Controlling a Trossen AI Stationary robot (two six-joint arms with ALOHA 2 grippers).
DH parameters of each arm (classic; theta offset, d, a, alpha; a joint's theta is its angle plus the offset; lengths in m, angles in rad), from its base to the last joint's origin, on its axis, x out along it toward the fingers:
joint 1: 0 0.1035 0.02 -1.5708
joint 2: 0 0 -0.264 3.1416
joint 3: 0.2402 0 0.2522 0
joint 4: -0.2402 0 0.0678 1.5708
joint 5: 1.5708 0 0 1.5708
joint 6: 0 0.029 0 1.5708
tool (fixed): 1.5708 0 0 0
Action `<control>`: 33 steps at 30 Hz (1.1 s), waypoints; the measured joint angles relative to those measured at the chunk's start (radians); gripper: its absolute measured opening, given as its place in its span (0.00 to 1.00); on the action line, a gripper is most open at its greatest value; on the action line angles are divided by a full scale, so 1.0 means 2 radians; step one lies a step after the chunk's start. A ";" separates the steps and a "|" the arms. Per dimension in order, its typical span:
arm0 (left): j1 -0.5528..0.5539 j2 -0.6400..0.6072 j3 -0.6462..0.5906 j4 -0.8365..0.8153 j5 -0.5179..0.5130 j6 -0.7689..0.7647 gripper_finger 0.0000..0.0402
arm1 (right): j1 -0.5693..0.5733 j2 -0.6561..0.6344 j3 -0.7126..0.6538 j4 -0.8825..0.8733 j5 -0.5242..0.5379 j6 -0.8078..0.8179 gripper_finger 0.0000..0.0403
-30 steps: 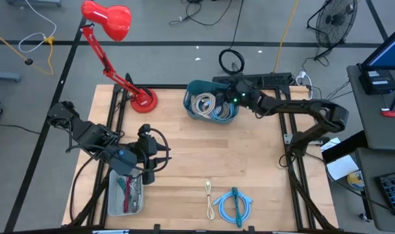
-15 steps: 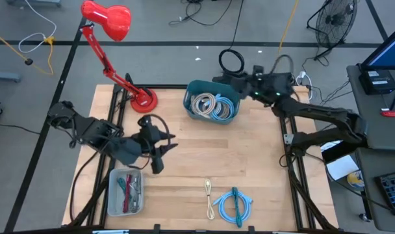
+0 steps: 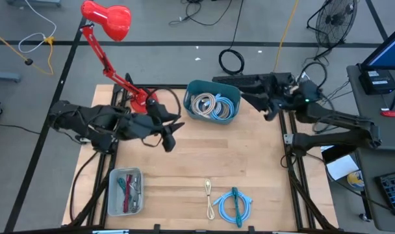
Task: Pick & Place USB Port
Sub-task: Put the blue black charger cable into the gray bin
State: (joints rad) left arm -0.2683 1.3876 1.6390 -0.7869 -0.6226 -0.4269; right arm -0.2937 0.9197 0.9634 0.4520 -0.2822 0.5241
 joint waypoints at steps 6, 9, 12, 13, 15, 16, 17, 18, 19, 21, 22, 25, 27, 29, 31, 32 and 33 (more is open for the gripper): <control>0.046 0.000 0.000 0.005 0.035 0.017 0.34 | 0.059 -0.027 0.071 -0.167 0.057 -0.110 0.38; 0.066 0.000 0.000 0.015 0.056 0.028 0.34 | 0.098 -0.027 0.093 -0.212 0.084 -0.143 0.38; 0.081 0.000 0.000 0.021 0.076 0.043 0.34 | 0.140 -0.028 0.097 -0.237 0.112 -0.171 0.38; 0.085 0.000 0.000 0.022 0.081 0.048 0.34 | 0.154 -0.028 0.097 -0.248 0.124 -0.178 0.38; 0.091 0.000 -0.001 0.023 0.095 0.065 0.34 | 0.181 -0.026 0.097 -0.275 0.152 -0.193 0.38; 0.093 0.000 -0.005 0.030 0.102 0.077 0.34 | 0.194 -0.025 0.097 -0.288 0.164 -0.200 0.38; 0.094 -0.001 -0.010 0.036 0.112 0.089 0.34 | 0.206 -0.023 0.097 -0.303 0.177 -0.206 0.38; 0.096 -0.001 -0.016 0.041 0.121 0.100 0.34 | 0.218 -0.021 0.097 -0.321 0.190 -0.211 0.38; 0.096 -0.001 -0.022 0.043 0.132 0.105 0.34 | 0.229 -0.019 0.097 -0.339 0.201 -0.215 0.38; 0.096 0.000 -0.032 0.043 0.149 0.106 0.34 | 0.246 -0.014 0.096 -0.367 0.221 -0.216 0.38; 0.097 0.000 -0.039 0.046 0.156 0.105 0.34 | 0.253 -0.012 0.093 -0.376 0.229 -0.213 0.38; 0.098 -0.001 -0.071 0.067 0.171 0.088 0.34 | 0.264 -0.006 0.080 -0.385 0.234 -0.195 0.38; 0.097 0.000 -0.097 0.086 0.183 0.074 0.34 | 0.269 -0.004 0.068 -0.385 0.234 -0.178 0.38; 0.094 0.001 -0.119 0.105 0.193 0.061 0.34 | 0.275 -0.002 0.055 -0.386 0.234 -0.162 0.38; 0.089 0.000 -0.136 0.123 0.205 0.048 0.34 | 0.283 -0.002 0.039 -0.386 0.234 -0.146 0.38; 0.085 0.000 -0.144 0.129 0.209 0.042 0.34 | 0.287 -0.001 0.031 -0.386 0.234 -0.137 0.38; 0.082 0.000 -0.154 0.135 0.212 0.036 0.34 | 0.291 -0.001 0.022 -0.386 0.233 -0.127 0.38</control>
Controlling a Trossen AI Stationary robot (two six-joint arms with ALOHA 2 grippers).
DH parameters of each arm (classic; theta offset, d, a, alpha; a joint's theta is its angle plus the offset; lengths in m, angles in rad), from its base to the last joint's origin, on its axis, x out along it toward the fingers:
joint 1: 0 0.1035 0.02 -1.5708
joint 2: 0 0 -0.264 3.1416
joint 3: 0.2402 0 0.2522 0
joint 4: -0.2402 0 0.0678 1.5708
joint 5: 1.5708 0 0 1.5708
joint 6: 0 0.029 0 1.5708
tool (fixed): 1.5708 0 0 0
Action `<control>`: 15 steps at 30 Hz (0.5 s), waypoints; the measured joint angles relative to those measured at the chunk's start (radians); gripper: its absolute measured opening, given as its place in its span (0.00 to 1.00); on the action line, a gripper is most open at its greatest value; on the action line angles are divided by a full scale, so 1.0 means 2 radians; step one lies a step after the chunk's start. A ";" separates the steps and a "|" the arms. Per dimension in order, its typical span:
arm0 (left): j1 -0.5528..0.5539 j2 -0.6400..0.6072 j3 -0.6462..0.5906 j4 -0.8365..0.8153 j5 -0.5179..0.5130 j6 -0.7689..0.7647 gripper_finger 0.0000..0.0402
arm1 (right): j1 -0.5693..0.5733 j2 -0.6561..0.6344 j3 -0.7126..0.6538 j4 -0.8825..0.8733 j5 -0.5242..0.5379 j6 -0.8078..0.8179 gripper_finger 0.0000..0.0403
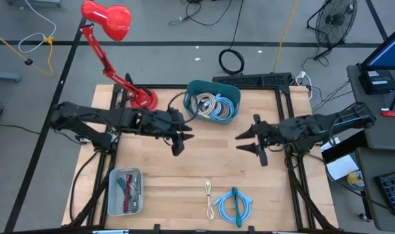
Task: Pick & Place USB Port
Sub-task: Put the blue black charger cable into the gray bin
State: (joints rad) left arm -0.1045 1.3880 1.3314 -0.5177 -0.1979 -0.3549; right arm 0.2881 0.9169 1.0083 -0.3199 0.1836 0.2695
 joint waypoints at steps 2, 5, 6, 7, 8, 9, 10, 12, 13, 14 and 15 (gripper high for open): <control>-0.007 0.000 -0.016 0.016 0.004 -0.012 0.34 | 0.009 0.000 -0.015 0.000 -0.001 0.018 0.38; -0.018 0.000 -0.032 0.034 0.004 -0.024 0.34 | 0.023 0.000 -0.036 0.000 -0.001 0.045 0.38; -0.022 0.000 -0.037 0.039 0.004 -0.025 0.34 | 0.028 0.000 -0.043 0.001 0.000 0.053 0.38; -0.027 0.000 -0.041 0.044 0.004 -0.026 0.34 | 0.033 0.000 -0.049 0.003 0.000 0.060 0.38; -0.031 0.000 -0.045 0.050 0.004 -0.027 0.34 | 0.036 0.000 -0.056 0.007 0.000 0.067 0.38; -0.035 0.000 -0.049 0.054 0.006 -0.029 0.34 | 0.040 0.000 -0.063 0.011 -0.001 0.074 0.38; -0.038 0.000 -0.053 0.055 0.007 -0.034 0.34 | 0.043 0.000 -0.070 0.015 -0.001 0.081 0.38; -0.043 0.000 -0.060 0.055 0.008 -0.039 0.34 | 0.049 0.000 -0.085 0.029 -0.001 0.092 0.38; -0.044 0.000 -0.063 0.055 0.008 -0.043 0.34 | 0.053 0.000 -0.092 0.040 0.000 0.097 0.38; -0.046 0.000 -0.065 0.055 0.007 -0.046 0.34 | 0.055 0.000 -0.099 0.048 0.000 0.102 0.38; -0.048 0.000 -0.068 0.055 0.007 -0.047 0.34 | 0.058 0.000 -0.107 0.057 0.000 0.107 0.38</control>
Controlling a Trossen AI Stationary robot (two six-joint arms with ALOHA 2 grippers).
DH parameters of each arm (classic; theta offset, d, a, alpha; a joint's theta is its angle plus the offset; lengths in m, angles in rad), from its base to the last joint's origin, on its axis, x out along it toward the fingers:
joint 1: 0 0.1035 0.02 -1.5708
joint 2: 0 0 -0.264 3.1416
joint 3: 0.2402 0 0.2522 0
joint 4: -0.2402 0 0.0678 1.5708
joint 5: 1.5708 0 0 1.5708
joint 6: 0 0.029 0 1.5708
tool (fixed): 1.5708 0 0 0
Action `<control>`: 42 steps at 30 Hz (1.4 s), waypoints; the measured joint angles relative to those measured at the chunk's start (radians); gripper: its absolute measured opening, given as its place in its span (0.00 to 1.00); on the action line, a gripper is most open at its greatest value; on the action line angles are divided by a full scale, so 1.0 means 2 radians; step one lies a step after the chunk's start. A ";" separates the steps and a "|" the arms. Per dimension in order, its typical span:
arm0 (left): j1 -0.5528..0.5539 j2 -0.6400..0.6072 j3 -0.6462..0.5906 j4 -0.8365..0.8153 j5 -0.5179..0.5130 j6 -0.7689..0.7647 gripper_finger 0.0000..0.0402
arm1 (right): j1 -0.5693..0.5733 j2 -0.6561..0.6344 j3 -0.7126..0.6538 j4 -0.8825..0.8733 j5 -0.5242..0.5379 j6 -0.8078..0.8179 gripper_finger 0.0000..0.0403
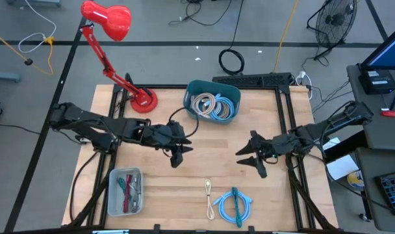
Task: Pick & Place USB Port
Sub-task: Put the blue black charger cable into the gray bin
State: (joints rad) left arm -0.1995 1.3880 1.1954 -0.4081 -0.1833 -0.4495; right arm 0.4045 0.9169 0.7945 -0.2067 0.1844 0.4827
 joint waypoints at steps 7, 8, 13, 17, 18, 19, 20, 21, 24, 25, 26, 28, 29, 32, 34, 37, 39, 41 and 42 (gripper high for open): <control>-0.011 0.000 -0.019 0.001 0.000 -0.025 0.34 | 0.013 0.000 -0.047 0.042 0.001 0.035 0.38; -0.013 0.000 -0.021 0.001 -0.002 -0.028 0.34 | 0.016 0.000 -0.051 0.042 0.000 0.042 0.38; -0.017 0.000 -0.023 0.001 -0.005 -0.031 0.34 | 0.041 0.000 -0.064 0.041 -0.001 0.069 0.38; -0.022 0.000 -0.023 0.001 -0.013 -0.035 0.34 | 0.070 0.015 -0.062 0.041 -0.005 0.086 0.38; -0.023 0.000 -0.023 0.001 -0.014 -0.035 0.34 | 0.076 0.021 -0.059 0.041 -0.013 0.092 0.38; -0.024 0.000 -0.023 0.001 -0.014 -0.035 0.34 | 0.083 0.028 -0.056 0.043 -0.016 0.100 0.38; -0.024 0.000 -0.023 0.001 -0.014 -0.035 0.34 | 0.091 0.036 -0.053 0.044 -0.017 0.108 0.38; -0.026 0.000 -0.023 0.001 -0.014 -0.036 0.34 | 0.099 0.044 -0.050 0.042 -0.021 0.116 0.38; -0.029 0.000 -0.023 0.003 -0.014 -0.040 0.34 | 0.123 0.073 -0.037 0.042 -0.028 0.137 0.38; -0.032 0.000 -0.023 0.007 -0.017 -0.040 0.34 | 0.131 0.083 -0.030 0.042 -0.028 0.142 0.38; -0.033 0.000 -0.023 0.011 -0.019 -0.040 0.34 | 0.140 0.093 -0.024 0.042 -0.028 0.147 0.38; -0.037 0.000 -0.023 0.019 -0.025 -0.040 0.34 | 0.153 0.114 -0.011 0.042 -0.027 0.154 0.38; -0.039 0.000 -0.023 0.026 -0.027 -0.040 0.34 | 0.158 0.124 -0.004 0.042 -0.026 0.156 0.38; -0.043 0.000 -0.023 0.045 -0.027 -0.044 0.34 | 0.174 0.149 0.018 0.042 -0.025 0.159 0.38; -0.045 0.000 -0.023 0.053 -0.027 -0.053 0.34 | 0.184 0.164 0.032 0.042 -0.025 0.159 0.38; -0.052 0.000 -0.023 0.065 -0.028 -0.057 0.34 | 0.201 0.184 0.051 0.041 -0.014 0.159 0.38; -0.057 0.000 -0.023 0.065 -0.028 -0.062 0.34 | 0.213 0.194 0.063 0.042 -0.009 0.158 0.38; -0.062 0.000 -0.023 0.065 -0.030 -0.069 0.34 | 0.222 0.203 0.072 0.041 0.002 0.148 0.38; -0.065 0.000 -0.023 0.065 -0.036 -0.072 0.34 | 0.225 0.206 0.077 0.041 0.008 0.140 0.38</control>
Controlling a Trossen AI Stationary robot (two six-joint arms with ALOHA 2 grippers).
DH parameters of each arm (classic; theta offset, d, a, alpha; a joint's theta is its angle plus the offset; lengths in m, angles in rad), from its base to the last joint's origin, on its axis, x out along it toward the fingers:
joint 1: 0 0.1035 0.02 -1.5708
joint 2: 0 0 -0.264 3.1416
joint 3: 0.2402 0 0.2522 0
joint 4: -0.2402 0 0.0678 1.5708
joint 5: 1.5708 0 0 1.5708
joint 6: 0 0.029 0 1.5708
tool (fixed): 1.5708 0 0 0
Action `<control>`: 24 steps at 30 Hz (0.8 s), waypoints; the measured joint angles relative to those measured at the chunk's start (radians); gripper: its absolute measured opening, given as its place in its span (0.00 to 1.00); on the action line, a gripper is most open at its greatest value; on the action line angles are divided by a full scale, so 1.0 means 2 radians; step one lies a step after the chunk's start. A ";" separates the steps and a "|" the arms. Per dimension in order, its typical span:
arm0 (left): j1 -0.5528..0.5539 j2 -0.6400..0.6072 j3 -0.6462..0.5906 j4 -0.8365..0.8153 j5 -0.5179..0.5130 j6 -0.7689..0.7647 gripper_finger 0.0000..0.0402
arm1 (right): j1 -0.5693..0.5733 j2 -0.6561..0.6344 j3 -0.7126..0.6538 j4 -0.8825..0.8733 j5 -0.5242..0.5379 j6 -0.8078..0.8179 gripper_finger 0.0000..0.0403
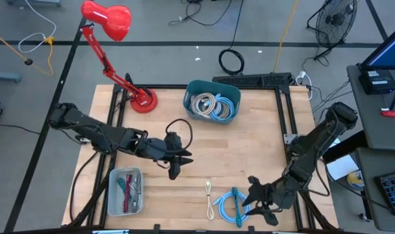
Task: Pick & Place USB Port
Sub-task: Put the blue black charger cable into the gray bin
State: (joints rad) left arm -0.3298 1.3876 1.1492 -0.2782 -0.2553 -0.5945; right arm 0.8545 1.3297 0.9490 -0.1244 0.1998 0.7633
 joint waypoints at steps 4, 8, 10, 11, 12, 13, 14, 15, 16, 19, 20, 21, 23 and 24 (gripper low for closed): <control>-0.012 0.000 0.000 0.005 -0.026 -0.025 0.34 | 0.003 0.010 0.031 -0.031 0.029 -0.038 0.38; -0.025 0.000 0.000 0.029 -0.045 -0.031 0.34 | 0.006 0.024 0.073 -0.105 0.060 -0.083 0.38; -0.030 0.000 0.000 0.037 -0.050 -0.034 0.34 | 0.006 0.031 0.094 -0.136 0.071 -0.091 0.38; -0.033 0.000 0.000 0.039 -0.055 -0.035 0.34 | 0.006 0.033 0.100 -0.147 0.072 -0.092 0.38; -0.036 0.000 0.000 0.043 -0.059 -0.037 0.34 | 0.006 0.036 0.104 -0.158 0.073 -0.089 0.38; -0.039 0.000 0.000 0.047 -0.064 -0.037 0.34 | 0.006 0.039 0.106 -0.167 0.072 -0.085 0.38; -0.042 0.000 0.000 0.050 -0.068 -0.038 0.34 | 0.006 0.042 0.108 -0.172 0.072 -0.076 0.38; -0.046 0.000 0.000 0.053 -0.071 -0.039 0.34 | 0.006 0.045 0.108 -0.176 0.070 -0.065 0.38; -0.051 0.000 0.000 0.057 -0.072 -0.039 0.34 | 0.006 0.048 0.108 -0.178 0.069 -0.052 0.37; -0.061 0.000 0.000 0.059 -0.074 -0.042 0.34 | 0.010 0.064 0.109 -0.179 0.054 -0.022 0.34; -0.065 0.000 0.000 0.058 -0.074 -0.041 0.34 | 0.013 0.070 0.109 -0.180 0.053 -0.012 0.33; -0.068 0.000 0.000 0.057 -0.076 -0.038 0.34 | 0.015 0.076 0.109 -0.180 0.050 -0.001 0.32; -0.075 0.000 0.000 0.053 -0.082 -0.031 0.34 | 0.016 0.086 0.109 -0.173 0.043 0.028 0.29; -0.078 0.000 0.000 0.051 -0.082 -0.028 0.34 | 0.016 0.091 0.109 -0.172 0.041 0.049 0.28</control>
State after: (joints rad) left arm -0.4866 1.3876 1.1492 -0.1756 -0.4199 -0.6507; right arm 0.8874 1.5119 1.1667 -0.4685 0.2814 0.8621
